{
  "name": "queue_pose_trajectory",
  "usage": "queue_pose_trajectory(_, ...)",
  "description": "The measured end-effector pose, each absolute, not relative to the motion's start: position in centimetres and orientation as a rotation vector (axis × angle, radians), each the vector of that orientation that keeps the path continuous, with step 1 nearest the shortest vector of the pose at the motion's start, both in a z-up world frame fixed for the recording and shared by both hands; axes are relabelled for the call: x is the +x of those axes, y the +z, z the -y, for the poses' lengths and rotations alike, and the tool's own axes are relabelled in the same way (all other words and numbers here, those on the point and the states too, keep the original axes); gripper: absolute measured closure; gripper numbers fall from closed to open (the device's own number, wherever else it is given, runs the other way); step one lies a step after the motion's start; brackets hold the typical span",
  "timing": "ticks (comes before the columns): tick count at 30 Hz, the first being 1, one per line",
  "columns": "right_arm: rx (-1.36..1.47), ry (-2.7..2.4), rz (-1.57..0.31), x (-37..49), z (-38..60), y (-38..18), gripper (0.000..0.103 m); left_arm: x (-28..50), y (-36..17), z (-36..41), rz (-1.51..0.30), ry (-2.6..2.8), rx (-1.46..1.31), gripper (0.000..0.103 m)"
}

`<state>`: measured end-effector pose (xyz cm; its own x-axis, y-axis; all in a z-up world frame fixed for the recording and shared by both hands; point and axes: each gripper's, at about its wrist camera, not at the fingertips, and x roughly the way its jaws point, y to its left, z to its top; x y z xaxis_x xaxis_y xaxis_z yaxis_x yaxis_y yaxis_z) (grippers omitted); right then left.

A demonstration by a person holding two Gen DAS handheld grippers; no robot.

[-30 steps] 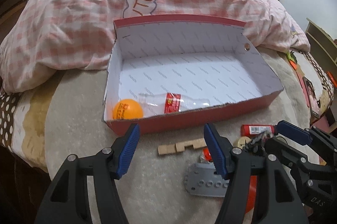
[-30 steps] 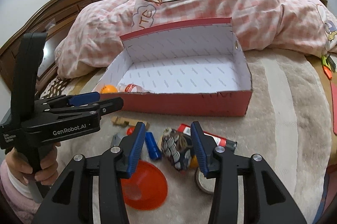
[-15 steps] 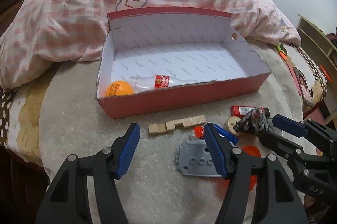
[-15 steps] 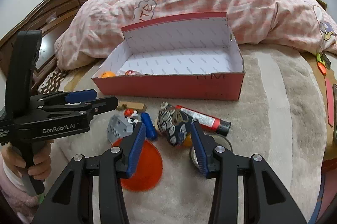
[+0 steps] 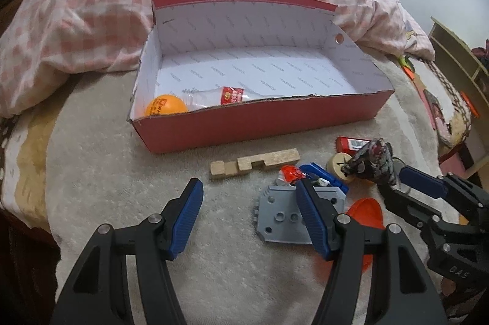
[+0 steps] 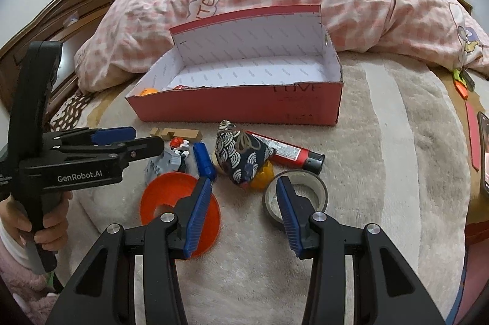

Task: Organize objects
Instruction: 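Withdraw both grippers from the box toward the remaining toys, then grasp the orange funnel with the right gripper while the left gripper grasps the grey plate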

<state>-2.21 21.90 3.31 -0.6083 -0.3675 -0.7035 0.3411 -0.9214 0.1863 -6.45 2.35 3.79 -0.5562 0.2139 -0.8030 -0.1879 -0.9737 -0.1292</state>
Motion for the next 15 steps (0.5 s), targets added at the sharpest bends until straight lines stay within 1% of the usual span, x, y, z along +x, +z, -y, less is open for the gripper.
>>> queue_pose_trajectory(5,1.108,-2.507,0.045,-2.0,-22.0,3.2,0.057,-5.6,4.0,-2.6,0.111,2.492,-1.349,0.039)
queue_pose_trajectory(6,1.108,-2.508,0.045,-2.0,-22.0,3.2,0.057,-5.5,4.0,-2.7,0.111,2.483,-1.350,0.037)
queue_pose_trajectory(8,1.109,-2.509,0.047,-2.0,-22.0,3.2,0.057,-5.4,3.8,-3.1,0.105,2.476,-1.358,0.026)
queue_pose_trajectory(11,1.113,-2.508,0.051,-1.7,-22.2,3.1,0.057,-5.7,3.3,-3.6,0.105,2.467,-1.377,0.025)
queue_pose_trajectory(15,1.114,-2.508,0.036,-1.2,-22.4,3.1,0.057,-6.2,2.2,-4.0,0.148,2.404,-1.428,0.025)
